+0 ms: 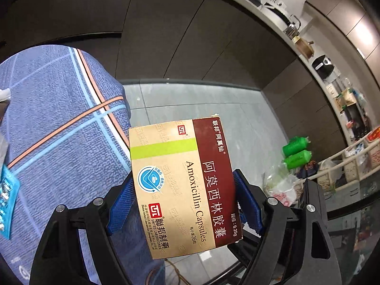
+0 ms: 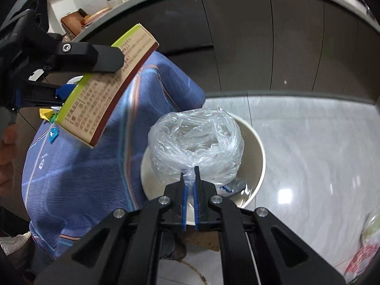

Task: Collect trash
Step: 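Carry the box and plastic bag over the bin and release both, then move both tools back over the table toward the blister pack and papers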

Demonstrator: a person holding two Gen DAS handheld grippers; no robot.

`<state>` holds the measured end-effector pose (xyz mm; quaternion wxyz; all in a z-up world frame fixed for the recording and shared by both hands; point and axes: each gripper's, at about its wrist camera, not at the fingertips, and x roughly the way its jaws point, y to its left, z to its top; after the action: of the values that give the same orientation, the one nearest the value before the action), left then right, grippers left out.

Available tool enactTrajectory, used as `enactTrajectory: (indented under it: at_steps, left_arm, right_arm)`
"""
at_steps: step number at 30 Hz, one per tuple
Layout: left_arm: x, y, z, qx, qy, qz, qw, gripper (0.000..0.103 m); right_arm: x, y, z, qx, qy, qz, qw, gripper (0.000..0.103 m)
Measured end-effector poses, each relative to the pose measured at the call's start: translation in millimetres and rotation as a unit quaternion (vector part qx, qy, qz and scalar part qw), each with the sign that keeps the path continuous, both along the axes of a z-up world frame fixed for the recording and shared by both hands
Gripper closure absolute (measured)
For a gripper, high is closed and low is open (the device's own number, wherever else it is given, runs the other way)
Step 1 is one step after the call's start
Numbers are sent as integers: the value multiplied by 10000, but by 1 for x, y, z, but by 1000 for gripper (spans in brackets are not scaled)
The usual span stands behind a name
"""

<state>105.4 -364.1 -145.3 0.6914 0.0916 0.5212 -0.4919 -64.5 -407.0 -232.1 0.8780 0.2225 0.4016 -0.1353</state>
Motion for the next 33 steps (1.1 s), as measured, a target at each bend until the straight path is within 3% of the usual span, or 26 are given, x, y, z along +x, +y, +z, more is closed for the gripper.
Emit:
enactTrajectory:
  at_steps: [8,11,13,14,22,33]
  left_arm:
    - [3,-22,-24,214,-239,-113,9994,27]
    - [3,-24,-26,210,-335,-90,9992,24]
    - [2,-25,-24,162,-444,-25,9989,13]
    - [0,-30,-21,111,-506,37,9987,9]
    - [4,-19,-11,-77,-549,224,9982,9]
    - [2,-3,1,-135,-696,401,9967,9]
  right_arm:
    - [9,-14,-28,258,95,-68,9996,93]
    - [10,-14,-28,204,96,-67,9997,72]
    - [9,-15,-29,131,56,-42,9999,43]
    - [8,-15,-28,100,27,-16,9999,39]
    - [6,-9,-21,-178,-100,100,9997,3]
    - [8,-4,-9,-354,-95,66,9993,3]
